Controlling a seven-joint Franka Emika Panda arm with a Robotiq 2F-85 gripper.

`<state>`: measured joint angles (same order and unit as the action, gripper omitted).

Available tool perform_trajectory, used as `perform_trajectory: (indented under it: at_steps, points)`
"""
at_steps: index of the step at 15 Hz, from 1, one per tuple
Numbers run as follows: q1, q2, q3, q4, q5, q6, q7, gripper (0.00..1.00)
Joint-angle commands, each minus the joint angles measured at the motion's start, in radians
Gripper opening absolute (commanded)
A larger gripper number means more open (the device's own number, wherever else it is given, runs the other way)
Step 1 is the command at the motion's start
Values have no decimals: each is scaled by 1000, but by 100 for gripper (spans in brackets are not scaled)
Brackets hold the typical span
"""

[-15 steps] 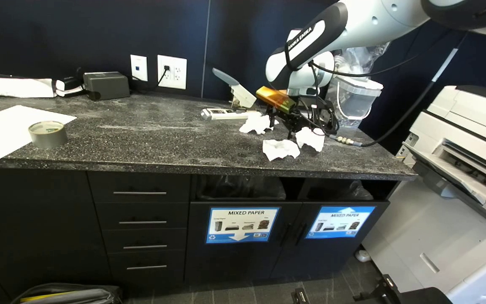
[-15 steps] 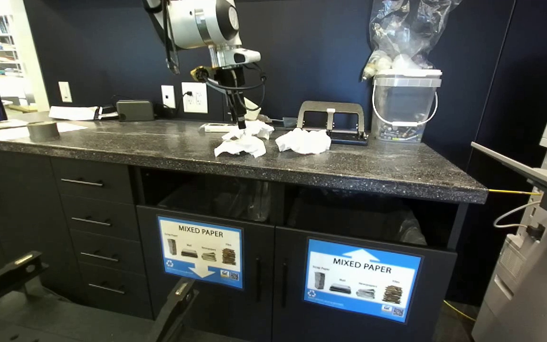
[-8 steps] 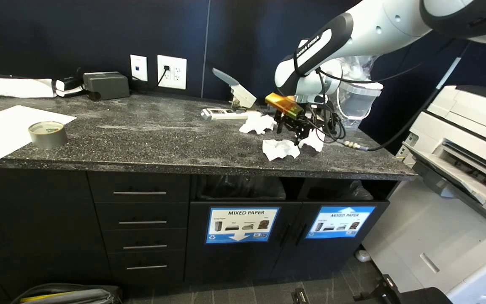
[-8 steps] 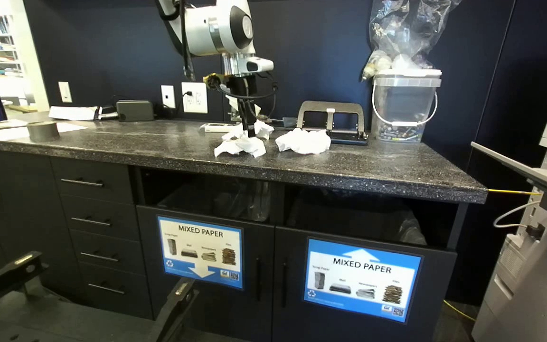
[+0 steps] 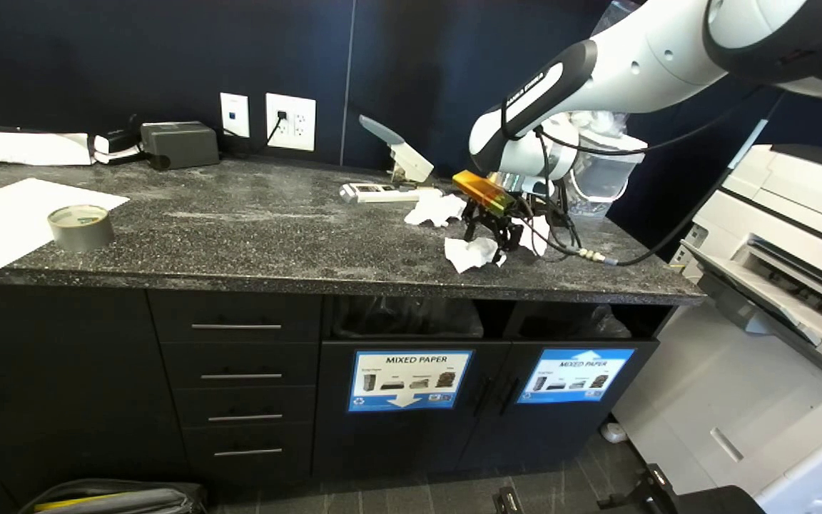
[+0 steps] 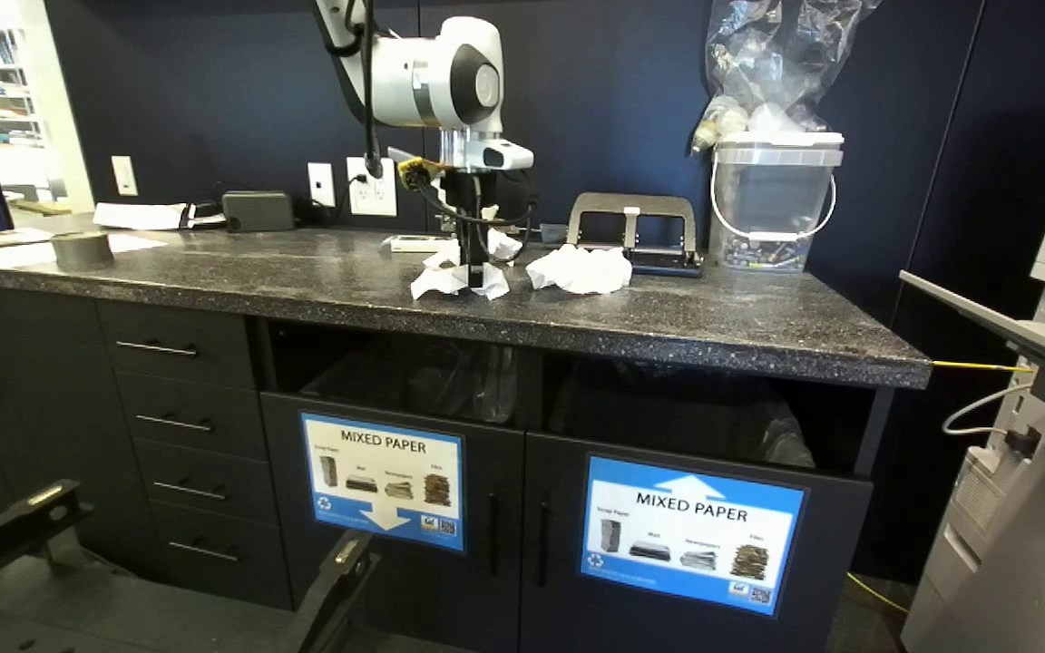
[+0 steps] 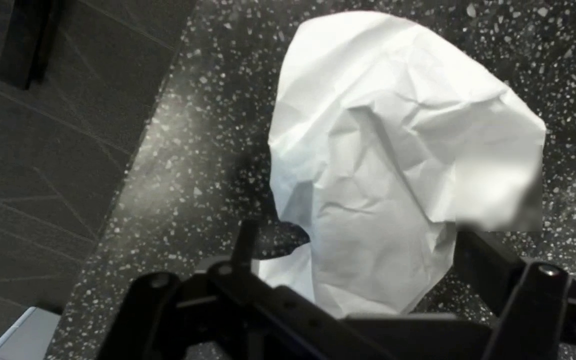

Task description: Put two papers in the bin to the right and two in the left

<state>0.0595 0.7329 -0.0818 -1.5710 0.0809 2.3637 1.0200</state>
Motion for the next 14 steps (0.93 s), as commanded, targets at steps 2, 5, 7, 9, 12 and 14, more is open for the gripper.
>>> perform_trajectory:
  at_steps: [2, 5, 7, 9, 12, 14]
  points:
    - [-6, 39, 2, 46, 20, -3, -55, 100]
    - [-5, 48, 4, 49, 20, -4, -84, 72]
    - [-4, 49, 3, 47, 20, -6, -102, 58]
    - [-6, 47, 4, 46, 24, -10, -116, 42]
    - [-9, 38, 9, 34, 27, -16, -144, 21]
    - [-11, 18, 23, 1, 27, -10, -196, 6]
